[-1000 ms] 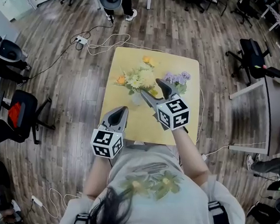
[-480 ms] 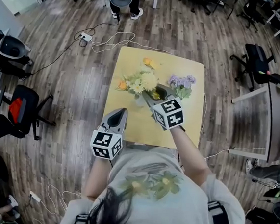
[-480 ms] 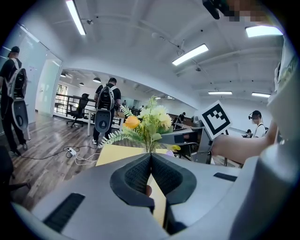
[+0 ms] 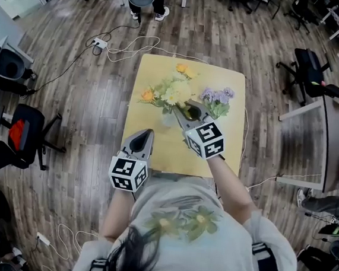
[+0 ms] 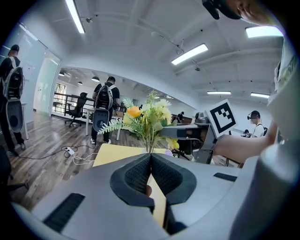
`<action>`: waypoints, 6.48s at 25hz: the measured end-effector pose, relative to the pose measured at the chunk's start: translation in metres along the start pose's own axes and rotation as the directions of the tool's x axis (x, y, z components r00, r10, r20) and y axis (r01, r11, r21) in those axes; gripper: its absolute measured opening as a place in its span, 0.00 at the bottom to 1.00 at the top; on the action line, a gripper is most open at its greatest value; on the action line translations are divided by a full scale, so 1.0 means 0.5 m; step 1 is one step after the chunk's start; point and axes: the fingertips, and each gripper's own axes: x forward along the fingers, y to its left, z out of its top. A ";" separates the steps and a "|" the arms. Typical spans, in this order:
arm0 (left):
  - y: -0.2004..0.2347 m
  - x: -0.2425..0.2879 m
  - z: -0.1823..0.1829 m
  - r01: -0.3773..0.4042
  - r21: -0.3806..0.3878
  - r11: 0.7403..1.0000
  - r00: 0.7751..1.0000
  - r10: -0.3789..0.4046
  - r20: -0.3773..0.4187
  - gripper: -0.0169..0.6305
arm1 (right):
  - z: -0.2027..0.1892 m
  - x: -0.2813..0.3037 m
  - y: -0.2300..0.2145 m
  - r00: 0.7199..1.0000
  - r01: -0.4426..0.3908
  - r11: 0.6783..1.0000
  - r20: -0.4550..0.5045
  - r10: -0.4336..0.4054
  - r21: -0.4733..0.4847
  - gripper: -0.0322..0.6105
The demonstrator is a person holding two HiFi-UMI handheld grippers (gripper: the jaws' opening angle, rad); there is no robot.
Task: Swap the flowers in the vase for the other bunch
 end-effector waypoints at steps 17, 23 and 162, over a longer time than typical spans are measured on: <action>-0.085 0.025 0.033 -0.017 0.006 1.000 1.000 0.017 0.005 0.05 | 0.173 -0.118 -0.013 0.985 -0.065 0.995 0.153 0.076 -0.078 0.17; -0.111 0.030 0.033 -0.041 -0.011 0.999 0.999 0.041 0.013 0.05 | 0.230 -0.173 -0.026 0.973 -0.077 0.991 0.210 0.098 -0.106 0.17; -0.180 0.244 -0.034 -0.088 -0.008 0.996 0.990 0.086 -0.115 0.05 | -0.262 -0.151 -0.549 0.968 0.219 0.898 -0.200 -0.151 0.382 0.14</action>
